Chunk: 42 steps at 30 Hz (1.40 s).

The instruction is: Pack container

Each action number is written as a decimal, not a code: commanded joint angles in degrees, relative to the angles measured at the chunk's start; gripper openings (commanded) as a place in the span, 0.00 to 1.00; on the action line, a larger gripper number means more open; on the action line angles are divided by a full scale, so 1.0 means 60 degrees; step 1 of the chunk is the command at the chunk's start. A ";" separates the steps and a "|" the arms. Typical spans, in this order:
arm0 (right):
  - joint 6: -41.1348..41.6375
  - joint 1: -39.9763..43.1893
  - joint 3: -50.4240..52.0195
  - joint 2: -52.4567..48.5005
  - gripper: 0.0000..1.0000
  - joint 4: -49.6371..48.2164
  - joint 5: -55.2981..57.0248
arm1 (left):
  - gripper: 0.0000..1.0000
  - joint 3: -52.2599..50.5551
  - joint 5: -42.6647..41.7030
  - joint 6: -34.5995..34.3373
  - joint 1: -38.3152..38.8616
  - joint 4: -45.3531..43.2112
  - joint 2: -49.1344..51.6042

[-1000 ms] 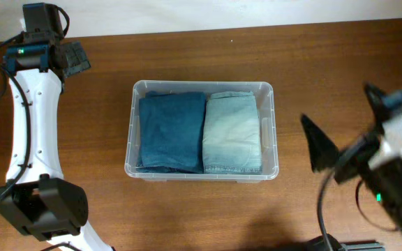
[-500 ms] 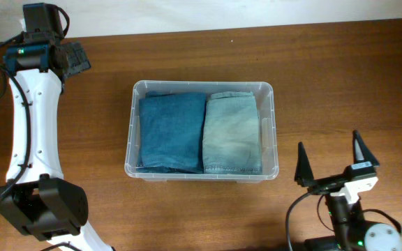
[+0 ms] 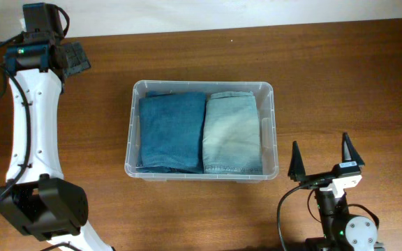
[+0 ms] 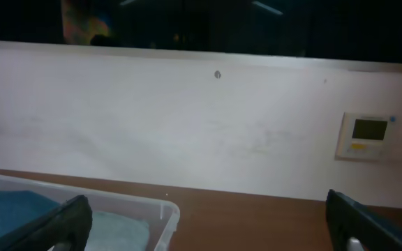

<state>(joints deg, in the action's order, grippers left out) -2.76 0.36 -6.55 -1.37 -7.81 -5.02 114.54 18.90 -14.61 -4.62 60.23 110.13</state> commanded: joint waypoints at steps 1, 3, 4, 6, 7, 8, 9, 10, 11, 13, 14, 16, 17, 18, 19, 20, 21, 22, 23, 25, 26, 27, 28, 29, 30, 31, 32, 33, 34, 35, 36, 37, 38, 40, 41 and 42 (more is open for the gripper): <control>0.0113 0.0087 0.0459 0.0197 0.98 -0.0178 -0.0018 | 0.99 0.0106 0.0066 -0.0018 -0.0007 0.0004 -0.0146; 0.0109 0.0087 0.0594 0.0197 0.98 -0.0273 -0.0015 | 0.99 0.0106 0.0066 -0.0018 -0.0007 0.0004 -0.0146; 0.0109 0.0087 0.0623 0.0197 0.99 -0.0270 -0.0011 | 0.99 0.0106 0.0066 -0.0018 -0.0007 0.0004 -0.0146; 0.0109 0.0087 0.0678 0.0197 0.98 -0.0262 0.0062 | 0.99 0.0106 0.0066 -0.0018 -0.0007 0.0004 -0.0146; 0.0109 0.0087 0.0725 0.0197 0.99 -0.0240 0.0124 | 0.99 0.0106 0.0066 -0.0018 -0.0007 0.0004 -0.0146; 0.0106 0.0087 0.0780 0.0197 0.98 -0.0229 0.0138 | 0.99 0.0106 0.0066 -0.0018 -0.0007 0.0004 -0.0146; 0.0106 0.0087 0.0827 0.0197 0.99 -0.0233 0.0186 | 0.99 0.0106 0.0066 -0.0018 -0.0007 0.0004 -0.0146; 0.0102 0.0087 0.1020 0.0197 0.98 -0.0233 0.0204 | 0.99 0.0106 0.0066 -0.0018 -0.0007 0.0004 -0.0146; 0.0102 0.0087 0.1038 0.0197 0.99 -0.0084 0.0208 | 0.99 0.0106 0.0066 -0.0018 -0.0007 0.0004 -0.0146; -0.0015 0.0087 0.1038 0.0197 0.99 0.0277 0.0204 | 0.99 0.0106 0.0066 -0.0018 -0.0007 0.0004 -0.0146; -0.0208 0.0087 0.1038 0.0197 0.98 0.0521 0.0197 | 0.99 0.0106 0.0066 -0.0018 -0.0007 0.0004 -0.0146; -0.0259 0.0087 0.1038 0.0197 0.98 0.0827 0.0222 | 0.99 0.0106 0.0066 -0.0018 -0.0007 0.0004 -0.0146; -0.0255 0.0087 0.1038 0.0197 0.98 0.1027 0.0335 | 0.99 0.0106 0.0066 -0.0018 -0.0007 0.0004 -0.0146; -0.0255 0.0087 0.1038 0.0197 0.99 0.1217 0.0390 | 0.99 0.0106 0.0066 -0.0018 -0.0007 0.0004 -0.0146; -0.0251 0.0087 0.1038 0.0197 0.98 0.1399 0.0452 | 0.99 0.0106 0.0066 -0.0018 -0.0007 0.0004 -0.0146; -0.0255 0.0087 0.1038 0.0197 0.98 0.1614 0.0463 | 0.99 0.0106 0.0066 -0.0018 -0.0007 0.0004 -0.0146; -0.0255 0.0087 0.1038 0.0197 0.98 0.1781 0.0463 | 0.99 0.0106 0.0066 -0.0018 -0.0007 0.0004 -0.0146; -0.0251 0.0087 0.1038 0.0197 0.99 0.1971 0.0455 | 0.99 0.0106 0.0066 -0.0018 -0.0007 0.0004 -0.0146; -0.0229 0.0087 0.1038 0.0197 0.99 0.2036 0.0444 | 0.99 0.0106 0.0066 -0.0018 -0.0007 0.0004 -0.0146; -0.0219 0.0084 0.1038 0.0197 0.98 0.2018 0.0448 | 0.99 0.0106 0.0066 -0.0018 -0.0007 0.0004 -0.0146; -0.0219 0.0084 0.1038 0.0193 0.98 0.2018 0.0452 | 0.99 0.0106 0.0066 -0.0018 -0.0007 0.0004 -0.0146; -0.0219 0.0084 0.1038 0.0193 0.99 0.2018 0.0448 | 0.99 0.0106 0.0066 -0.0018 -0.0007 0.0004 -0.0146; -0.0219 0.0084 0.1038 0.0193 0.99 0.2018 0.0448 | 0.99 0.0106 0.0066 -0.0018 -0.0007 0.0004 -0.0146; -0.0219 0.0084 0.1038 0.0193 0.98 0.2018 0.0452 | 0.99 0.0106 0.0066 -0.0018 -0.0007 0.0004 -0.0146; -0.0219 0.0084 0.1038 0.0193 0.98 0.2018 0.0452 | 1.00 0.0106 0.0066 -0.0018 -0.0007 0.0004 -0.0146; -0.0219 0.0084 0.1038 0.0193 0.98 0.2018 0.0452 | 0.99 0.0106 0.0066 -0.0018 -0.0007 0.0004 -0.0146; -0.0219 0.0084 0.1038 0.0193 0.98 0.2018 0.0452 | 0.99 0.0106 0.0066 -0.0018 -0.0007 0.0004 -0.0146; -0.0219 0.0084 0.1038 0.0193 0.99 0.2018 0.0448 | 0.99 0.0106 0.0066 -0.0018 -0.0007 0.0004 -0.0146; -0.0215 0.0084 0.1038 0.0193 0.99 0.2018 0.0452 | 0.99 0.0106 0.0066 -0.0018 -0.0007 0.0004 -0.0146; -0.0215 0.0084 0.1038 0.0193 0.99 0.2022 0.0448 | 0.99 0.0106 0.0066 -0.0018 -0.0007 0.0004 -0.0146; -0.0219 0.0084 0.1038 0.0193 0.99 0.2018 0.0452 | 0.99 0.0106 0.0066 -0.0018 -0.0007 0.0004 -0.0146; -0.0219 0.0084 0.1038 0.0193 0.98 0.2018 0.0452 | 1.00 0.0106 0.0066 -0.0018 -0.0007 0.0004 -0.0146; -0.0219 0.0084 0.1038 0.0193 0.98 0.2018 0.0452 | 0.99 0.0106 0.0066 -0.0018 -0.0007 0.0004 -0.0146; -0.0219 0.0084 0.1038 0.0193 0.99 0.2018 0.0452 | 0.99 0.0106 0.0066 -0.0018 -0.0007 0.0004 -0.0146; -0.0219 0.0084 0.1038 0.0193 0.98 0.2018 0.0452 | 0.99 0.0106 0.0066 -0.0018 -0.0007 0.0004 -0.0146; -0.0215 0.0084 0.1038 0.0193 0.98 0.2022 0.0452 | 0.99 0.0106 0.0066 -0.0018 -0.0007 0.0004 -0.0146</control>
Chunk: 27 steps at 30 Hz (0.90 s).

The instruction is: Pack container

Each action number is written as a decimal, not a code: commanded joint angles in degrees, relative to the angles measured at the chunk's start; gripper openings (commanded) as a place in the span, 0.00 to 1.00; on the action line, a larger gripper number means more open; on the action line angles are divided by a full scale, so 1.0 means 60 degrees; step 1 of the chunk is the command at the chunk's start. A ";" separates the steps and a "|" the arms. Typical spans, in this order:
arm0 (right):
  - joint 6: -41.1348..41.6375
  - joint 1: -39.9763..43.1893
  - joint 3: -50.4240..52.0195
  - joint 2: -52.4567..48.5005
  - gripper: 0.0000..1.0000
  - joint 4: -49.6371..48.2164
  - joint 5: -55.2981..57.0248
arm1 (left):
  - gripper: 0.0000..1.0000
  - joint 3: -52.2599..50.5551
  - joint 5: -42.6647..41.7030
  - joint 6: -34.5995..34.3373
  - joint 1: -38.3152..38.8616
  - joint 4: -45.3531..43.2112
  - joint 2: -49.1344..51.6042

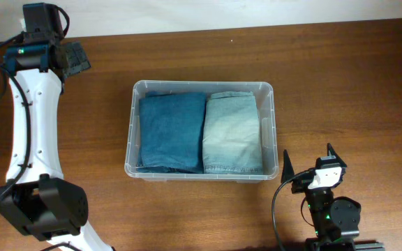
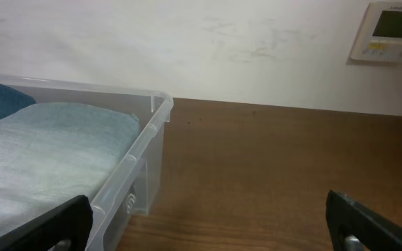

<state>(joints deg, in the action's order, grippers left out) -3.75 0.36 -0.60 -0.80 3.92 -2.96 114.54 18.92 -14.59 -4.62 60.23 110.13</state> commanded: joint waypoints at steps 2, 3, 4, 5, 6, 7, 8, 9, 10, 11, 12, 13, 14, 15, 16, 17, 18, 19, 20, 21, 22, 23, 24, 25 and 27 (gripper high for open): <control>-0.0055 0.0084 0.0047 0.0098 0.98 0.0066 0.0109 | 0.99 0.0106 0.0062 -0.0022 -0.0007 0.0004 -0.0146; -0.0055 0.0084 0.0047 0.0098 0.98 0.0062 0.0109 | 0.99 0.0106 0.0062 -0.0022 -0.0007 0.0004 -0.0146; -0.0055 0.0084 0.0047 0.0098 0.98 0.0062 0.0109 | 0.99 0.0106 0.0062 -0.0022 -0.0007 0.0004 -0.0146; -0.0055 0.0084 0.0047 0.0098 0.99 0.0062 0.0109 | 0.99 0.0106 0.0062 -0.0022 -0.0007 0.0004 -0.0146; -0.0055 0.0084 0.0047 0.0098 0.98 0.0066 0.0109 | 0.99 0.0106 0.0062 -0.0022 -0.0007 0.0004 -0.0146; -0.0051 0.0084 0.0047 0.0098 0.98 0.0062 0.0109 | 0.99 0.0106 0.0062 -0.0022 -0.0007 0.0004 -0.0146; -0.0055 0.0084 0.0047 0.0098 0.98 0.0062 0.0109 | 0.99 0.0106 0.0062 -0.0022 -0.0007 0.0004 -0.0146; -0.0055 0.0084 0.0047 0.0098 0.98 0.0062 0.0109 | 0.99 0.0106 0.0062 -0.0022 -0.0007 0.0004 -0.0146; -0.0055 0.0084 0.0047 0.0098 0.98 0.0062 0.0109 | 0.99 0.0106 0.0062 -0.0022 -0.0007 0.0007 -0.0146; -0.0051 0.0084 0.0047 0.0098 0.98 0.0062 0.0106 | 0.99 0.0106 0.0062 -0.0022 -0.0007 0.0004 -0.0146; -0.0055 0.0084 0.0047 0.0098 0.98 0.0066 0.0109 | 0.99 0.0106 0.0062 -0.0022 -0.0007 0.0004 -0.0146; -0.0055 0.0084 0.0047 0.0098 0.98 0.0062 0.0109 | 0.99 0.0106 0.0062 -0.0022 -0.0007 0.0004 -0.0146; -0.0055 0.0084 0.0047 0.0098 0.99 0.0062 0.0106 | 0.99 0.0106 0.0062 -0.0022 -0.0007 0.0004 -0.0146; -0.0055 0.0084 0.0047 0.0098 0.98 0.0062 0.0106 | 0.99 0.0106 0.0062 -0.0022 -0.0007 0.0004 -0.0146; -0.0055 0.0084 0.0047 0.0098 0.98 0.0066 0.0106 | 0.99 0.0106 0.0062 -0.0022 -0.0007 0.0004 -0.0146; -0.0055 0.0084 0.0047 0.0098 0.99 0.0062 0.0109 | 0.99 0.0091 0.0055 -0.0022 -0.0007 0.0004 -0.0142; -0.0055 0.0084 0.0047 0.0098 0.98 0.0066 0.0109 | 0.99 0.0058 0.0058 -0.0022 -0.0007 0.0007 -0.0142; -0.0055 0.0084 0.0047 0.0098 0.98 0.0062 0.0109 | 0.99 0.0051 0.0062 -0.0022 -0.0022 0.0004 -0.0178; -0.0055 0.0084 0.0047 0.0098 0.98 0.0062 0.0109 | 0.99 0.0051 0.0062 -0.0022 -0.0047 0.0004 -0.0197; -0.0055 0.0084 0.0047 0.0098 0.99 0.0062 0.0109 | 0.99 0.0051 0.0062 -0.0022 -0.0058 0.0004 -0.0226; -0.0055 0.0084 0.0047 0.0098 0.98 0.0062 0.0109 | 0.99 0.0044 0.0062 -0.0022 -0.0073 0.0004 -0.0259; -0.0055 0.0084 0.0047 0.0098 0.98 0.0062 0.0109 | 0.99 0.0029 0.0062 -0.0022 -0.0069 0.0007 -0.0324; -0.0055 0.0084 0.0047 0.0098 0.99 0.0066 0.0109 | 0.99 -0.0011 0.0058 -0.0022 -0.0069 0.0007 -0.0463; -0.0055 0.0084 0.0047 0.0098 0.99 0.0066 0.0109 | 0.99 -0.0025 0.0066 -0.0022 -0.0051 0.0011 -0.0576; -0.0055 0.0084 0.0047 0.0098 0.99 0.0062 0.0106 | 0.99 -0.0025 0.0066 -0.0018 -0.0022 0.0018 -0.0903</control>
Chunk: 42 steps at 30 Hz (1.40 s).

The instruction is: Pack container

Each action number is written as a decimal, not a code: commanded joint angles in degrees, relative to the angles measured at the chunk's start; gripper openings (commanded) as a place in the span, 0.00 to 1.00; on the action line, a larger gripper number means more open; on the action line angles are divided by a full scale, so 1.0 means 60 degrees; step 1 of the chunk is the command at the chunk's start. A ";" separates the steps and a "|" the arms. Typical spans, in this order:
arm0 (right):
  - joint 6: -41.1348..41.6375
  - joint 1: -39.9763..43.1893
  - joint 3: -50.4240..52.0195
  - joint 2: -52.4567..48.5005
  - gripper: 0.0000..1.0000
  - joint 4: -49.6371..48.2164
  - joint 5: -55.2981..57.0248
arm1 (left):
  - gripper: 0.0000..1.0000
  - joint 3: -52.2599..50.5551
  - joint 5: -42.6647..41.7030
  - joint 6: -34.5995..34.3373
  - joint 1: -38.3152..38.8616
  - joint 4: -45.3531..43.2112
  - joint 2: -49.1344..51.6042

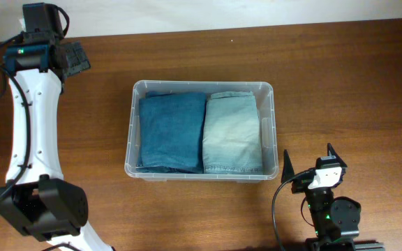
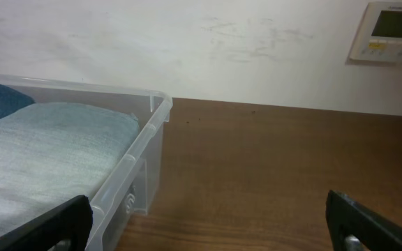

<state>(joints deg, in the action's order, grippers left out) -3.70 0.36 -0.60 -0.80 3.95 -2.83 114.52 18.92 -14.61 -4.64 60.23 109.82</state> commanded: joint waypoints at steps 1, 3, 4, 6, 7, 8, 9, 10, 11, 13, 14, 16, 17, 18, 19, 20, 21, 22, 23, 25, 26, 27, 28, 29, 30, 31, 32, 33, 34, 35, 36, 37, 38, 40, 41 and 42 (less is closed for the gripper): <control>-0.0058 0.0084 0.0047 0.0098 0.98 0.0062 0.0087 | 0.99 -0.0022 0.0066 -0.0015 -0.0018 0.0015 -0.1013; -0.0062 0.0084 0.0047 0.0098 0.98 0.0058 0.0087 | 0.99 -0.0026 0.0062 -0.0015 0.0004 0.0131 -0.1504; -0.0062 0.0084 0.0047 0.0098 0.98 0.0058 0.0087 | 0.99 -0.0026 0.0062 -0.0018 0.0033 0.0310 -0.1734; -0.0062 0.0084 0.0047 0.0098 0.99 0.0058 0.0087 | 0.99 -0.0026 0.0066 -0.0015 0.0138 0.0849 -0.2208; -0.0062 0.0084 0.0047 0.0098 0.98 0.0058 0.0087 | 0.99 -0.0029 0.0066 -0.0015 0.0204 0.1064 -0.2441; -0.0058 0.0084 0.0047 0.0098 0.98 0.0058 0.0087 | 0.99 -0.0026 0.0062 -0.0018 0.0372 0.1541 -0.2973; -0.0062 0.0084 0.0047 0.0098 0.98 0.0058 0.0087 | 0.99 -0.0029 0.0062 -0.0018 0.0463 0.1723 -0.3206; -0.0062 0.0084 0.0047 0.0098 0.98 0.0062 0.0084 | 0.99 -0.0029 0.0062 -0.0018 0.0586 0.1920 -0.3493; -0.0062 0.0084 0.0047 0.0098 0.99 0.0062 0.0087 | 0.99 -0.0029 0.0062 -0.0018 0.0678 0.2047 -0.3701; -0.0062 0.0084 0.0047 0.0098 0.98 0.0062 0.0084 | 0.99 -0.0066 0.0062 -0.0018 0.0922 0.2251 -0.4197; -0.0062 0.0084 0.0047 0.0098 0.98 0.0058 0.0087 | 0.99 -0.0164 0.0062 -0.0018 0.1067 0.2306 -0.4510; -0.0062 0.0084 0.0047 0.0098 0.99 0.0058 0.0087 | 0.99 -0.0528 0.0066 -0.0018 0.1330 0.2324 -0.5085; -0.0062 0.0084 0.0047 0.0098 0.98 0.0058 0.0087 | 0.99 -0.0863 0.0066 -0.0018 0.1468 0.2273 -0.5453; -0.0062 0.0084 0.0047 0.0098 0.99 0.0058 0.0087 | 0.99 -0.1180 0.0062 -0.0018 0.1563 0.2208 -0.5752; -0.0062 0.0084 0.0047 0.0098 0.99 0.0058 0.0087 | 0.99 -0.1683 0.0047 -0.0025 0.1668 0.2051 -0.6178; -0.0062 0.0084 0.0047 0.0098 0.98 0.0058 0.0087 | 0.99 -0.2200 -0.0015 -0.0025 0.1759 0.1832 -0.6568; -0.0062 0.0084 0.0047 0.0098 0.99 0.0062 0.0087 | 0.99 -0.2860 -0.0069 -0.0025 0.1840 0.1490 -0.7045; -0.0062 0.0084 0.0047 0.0098 0.99 0.0062 0.0087 | 0.99 -0.3435 -0.0149 -0.0025 0.1883 0.1162 -0.7442; -0.0062 0.0084 0.0047 0.0098 0.99 0.0062 0.0087 | 0.99 -0.4156 -0.0270 -0.0025 0.1902 0.0739 -0.7941; -0.0062 0.0084 0.0047 0.0098 0.98 0.0058 0.0084 | 0.99 -0.6725 -0.0656 -0.0025 0.1902 -0.0743 -0.9668; -0.0062 0.0084 0.0047 0.0098 0.98 0.0062 0.0087 | 0.99 -0.7639 -0.0765 -0.0025 0.1902 -0.1228 -1.0313; -0.0062 0.0084 0.0047 0.0098 0.99 0.0058 0.0084 | 0.99 -0.8204 -0.0805 -0.0025 0.1902 -0.1504 -1.0688; -0.0062 0.0084 0.0047 0.0098 0.99 0.0058 0.0087 | 0.99 -0.8845 -0.0841 -0.0025 0.1902 -0.1818 -1.1122; -0.0062 0.0084 0.0047 0.0098 0.98 0.0062 0.0087 | 0.99 -0.9548 -0.0871 -0.0025 0.1902 -0.2204 -1.1577; -0.0062 0.0084 0.0047 0.0098 0.98 0.0058 0.0087 | 1.00 -1.0207 -0.0871 -0.0025 0.1902 -0.2608 -1.2007; -0.0062 0.0084 0.0047 0.0098 0.98 0.0062 0.0087 | 0.99 -1.0794 -0.0867 -0.0025 0.1902 -0.2991 -1.2411; -0.0062 0.0084 0.0047 0.0098 0.99 0.0058 0.0087 | 0.99 -1.1428 -0.0871 -0.0025 0.1902 -0.3453 -1.2852; -0.0058 0.0084 0.0047 0.0098 0.98 0.0058 0.0087 | 0.99 -1.1923 -0.0885 -0.0025 0.1902 -0.3858 -1.3194; -0.0062 0.0084 0.0047 0.0098 0.98 0.0058 0.0087 | 0.99 -1.2397 -0.0984 -0.0022 0.1902 -0.4280 -1.3511; -0.0062 0.0084 0.0047 0.0098 0.99 0.0058 0.0087 | 0.99 -1.2845 -0.1053 -0.0022 0.1902 -0.4696 -1.3803; -0.0062 0.0084 0.0047 0.0098 0.98 0.0058 0.0087 | 0.99 -1.3358 -0.1137 -0.0022 0.1902 -0.5213 -1.4116; -0.0062 0.0084 0.0047 0.0098 0.98 0.0058 0.0087 | 0.99 -1.3763 -0.1231 -0.0022 0.1902 -0.5643 -1.4338; -0.0062 0.0084 0.0047 0.0098 0.98 0.0058 0.0084 | 0.99 -1.4087 -0.1264 -0.0022 0.1902 -0.6003 -1.4513; -0.0062 0.0084 0.0047 0.0098 0.99 0.0062 0.0087 | 0.99 -1.4932 -0.1432 -0.0018 0.1902 -0.7012 -1.4932; -0.0062 0.0084 0.0047 0.0098 0.98 0.0058 0.0087 | 0.99 -1.5303 -0.1479 -0.0018 0.1902 -0.7475 -1.5103; -0.0062 0.0084 0.0047 0.0098 0.98 0.0058 0.0084 | 0.99 -1.5682 -0.1559 -0.0018 0.1902 -0.7945 -1.5263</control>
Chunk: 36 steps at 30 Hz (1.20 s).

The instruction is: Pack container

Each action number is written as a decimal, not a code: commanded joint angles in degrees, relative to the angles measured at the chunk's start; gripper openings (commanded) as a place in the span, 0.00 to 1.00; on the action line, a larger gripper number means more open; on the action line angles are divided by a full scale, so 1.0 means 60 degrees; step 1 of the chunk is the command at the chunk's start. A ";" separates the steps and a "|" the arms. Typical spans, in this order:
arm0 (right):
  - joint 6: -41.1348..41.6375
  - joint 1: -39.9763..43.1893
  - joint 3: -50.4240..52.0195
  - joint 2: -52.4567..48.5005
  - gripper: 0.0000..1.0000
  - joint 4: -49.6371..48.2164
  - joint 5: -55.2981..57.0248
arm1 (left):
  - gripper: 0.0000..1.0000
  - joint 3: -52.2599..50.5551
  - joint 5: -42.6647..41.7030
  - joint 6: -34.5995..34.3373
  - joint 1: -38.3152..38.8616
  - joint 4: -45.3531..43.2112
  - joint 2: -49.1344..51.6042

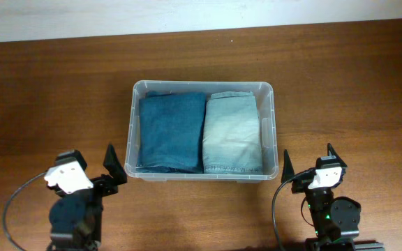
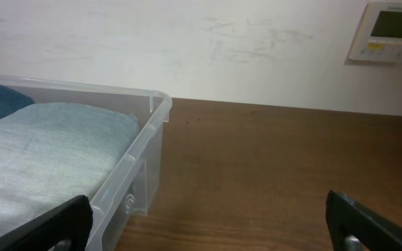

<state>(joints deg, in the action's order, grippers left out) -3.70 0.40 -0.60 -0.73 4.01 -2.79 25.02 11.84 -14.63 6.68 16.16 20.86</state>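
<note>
A clear plastic container (image 1: 130, 132) stands mid-table. Inside lie two folded pairs of jeans side by side, a dark blue pair (image 1: 172, 131) on the left and a light blue pair (image 1: 232, 132) on the right. My left gripper (image 1: 93, 159) sits low by the container's front left corner, open and empty. My right gripper (image 1: 308, 155) rests open and empty off the front right corner. In the right wrist view the container's rim (image 2: 145, 132), the light jeans (image 2: 47, 139) and a bit of the dark jeans show to the left of the open gripper (image 2: 208, 233).
Brown wooden table (image 1: 340, 84) all round the container. A white wall with a thermostat panel (image 2: 391, 31) stands behind the table's far edge. Both arm bases sit at the front edge.
My left arm was stretched up to the far left rear of the table; now it is folded low at the front left, gripper beside the container's corner. The right gripper has not moved.
First the right gripper was raised, facing the wall, further to the right, while the left arm reached to the rear left. Then the right gripper sat low by the container's front right corner and stayed. Now the left arm is folded down too. The jeans have not shifted.
</note>
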 commanded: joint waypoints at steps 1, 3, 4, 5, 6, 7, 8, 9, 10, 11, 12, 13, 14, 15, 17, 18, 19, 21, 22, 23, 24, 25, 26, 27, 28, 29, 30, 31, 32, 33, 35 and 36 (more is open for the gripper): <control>-0.0062 0.0076 0.0047 0.0087 0.98 0.0047 0.0080 | 0.99 -0.1195 -0.0459 -0.0015 0.0015 -0.1118 -0.0608; -0.0062 0.0076 0.0047 0.0087 0.98 0.0047 0.0076 | 0.99 -0.1872 -0.0623 -0.0015 0.0015 -0.1912 -0.0874; -0.0058 0.0076 0.0047 0.0087 0.98 0.0047 0.0080 | 0.99 -0.2197 -0.0725 -0.0015 0.0015 -0.2262 -0.1013; -0.0062 0.0076 0.0047 0.0087 0.98 0.0051 0.0076 | 0.99 -0.2466 -0.0805 -0.0015 0.0015 -0.2539 -0.1144; -0.0062 0.0076 0.0047 0.0087 0.99 0.0051 0.0080 | 0.99 -0.2747 -0.0874 -0.0015 0.0015 -0.2772 -0.1297; -0.0062 0.0076 0.0047 0.0087 0.98 0.0047 0.0080 | 0.99 -0.2936 -0.0933 -0.0011 0.0015 -0.2907 -0.1413; -0.0062 0.0076 0.0047 0.0087 0.98 0.0047 0.0080 | 0.99 -0.3093 -0.0947 -0.0015 0.0015 -0.2951 -0.1519; -0.0062 0.0076 0.0047 0.0087 0.99 0.0047 0.0076 | 0.99 -0.3195 -0.0958 -0.0011 0.0015 -0.2940 -0.1599; -0.0062 0.0076 0.0047 0.0087 0.98 0.0047 0.0080 | 0.99 -0.3282 -0.0984 -0.0007 0.0015 -0.2932 -0.1661; -0.0062 0.0076 0.0047 0.0087 0.98 0.0051 0.0080 | 0.99 -0.3359 -0.0984 -0.0007 0.0015 -0.2929 -0.1705; -0.0062 0.0076 0.0047 0.0087 0.99 0.0047 0.0080 | 0.99 -0.3428 -0.0980 -0.0007 0.0015 -0.2918 -0.1749; -0.0062 0.0076 0.0047 0.0087 0.98 0.0047 0.0076 | 0.99 -0.3501 -0.0984 -0.0007 0.0015 -0.2907 -0.1785; -0.0062 0.0076 0.0047 0.0087 0.99 0.0051 0.0076 | 0.99 -0.3581 -0.0984 -0.0007 0.0015 -0.2907 -0.1825; -0.0062 0.0076 0.0047 0.0087 0.98 0.0047 0.0076 | 0.99 -0.3679 -0.0984 -0.0007 0.0015 -0.2911 -0.1869; -0.0062 0.0076 0.0047 0.0087 0.98 0.0051 0.0076 | 0.99 -0.3821 -0.0984 -0.0007 0.0015 -0.2903 -0.1934; -0.0062 0.0076 0.0047 0.0087 0.98 0.0047 0.0076 | 0.99 -0.3869 -0.0984 -0.0007 0.0015 -0.2896 -0.1956; -0.0062 0.0076 0.0047 0.0087 0.99 0.0047 0.0080 | 0.99 -0.3898 -0.0984 -0.0007 0.0015 -0.2838 -0.1967; -0.0062 0.0076 0.0047 0.0087 0.98 0.0047 0.0080 | 1.00 -0.3949 -0.0984 -0.0004 0.0015 -0.2765 -0.2011; -0.0058 0.0076 0.0047 0.0087 0.98 0.0051 0.0076 | 0.99 -0.3996 -0.0984 0.0011 0.0015 -0.2754 -0.2058; -0.0058 0.0076 0.0047 0.0087 0.98 0.0047 0.0076 | 0.99 -0.4051 -0.1016 0.0095 0.0015 -0.2754 -0.2127; -0.0062 0.0076 0.0047 0.0087 0.98 0.0047 0.0076 | 0.99 -0.4084 -0.1089 0.0193 0.0018 -0.2674 -0.2215; -0.0062 0.0076 0.0047 0.0087 0.98 0.0051 0.0080 | 0.99 -0.4084 -0.1086 0.0219 0.0015 -0.2492 -0.2310; -0.0062 0.0076 0.0047 0.0087 0.98 0.0051 0.0080 | 0.99 -0.4084 -0.1086 0.0240 0.0015 -0.2299 -0.2419; -0.0058 0.0076 0.0047 0.0087 0.98 0.0047 0.0080 | 0.99 -0.4084 -0.1086 0.0240 0.0015 -0.2098 -0.2546; -0.0058 0.0076 0.0047 0.0087 0.98 0.0051 0.0080 | 0.99 -0.4084 -0.1086 0.0284 0.0015 -0.1938 -0.2685; -0.0058 0.0076 0.0047 0.0087 0.98 0.0047 0.0080 | 0.99 -0.4080 -0.1129 0.0535 0.0018 -0.1978 -0.2779; -0.0062 0.0076 0.0047 0.0087 0.98 0.0047 0.0076 | 0.99 -0.4080 -0.1177 0.0743 0.0018 -0.1967 -0.2907; -0.0062 0.0076 0.0047 0.0087 0.98 0.0051 0.0080 | 0.99 -0.4080 -0.1198 0.0947 0.0018 -0.1967 -0.3013; -0.0058 0.0076 0.0047 0.0087 0.98 0.0047 0.0076 | 0.99 -0.4080 -0.1202 0.1107 0.0018 -0.1963 -0.3107; -0.0062 0.0076 0.0047 0.0087 0.98 0.0047 0.0080 | 0.99 -0.4080 -0.1286 0.1362 0.0018 -0.1960 -0.3206; -0.0062 0.0076 0.0047 0.0087 0.98 0.0047 0.0076 | 0.99 -0.4080 -0.1428 0.1923 0.0018 -0.1931 -0.3370; -0.0058 0.0076 0.0047 0.0087 0.98 0.0047 0.0080 | 0.99 -0.4080 -0.1541 0.2266 0.0018 -0.1920 -0.3424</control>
<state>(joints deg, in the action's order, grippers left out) -3.68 0.40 -0.60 -0.73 4.03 -2.79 0.91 4.99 -8.19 6.68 4.47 1.78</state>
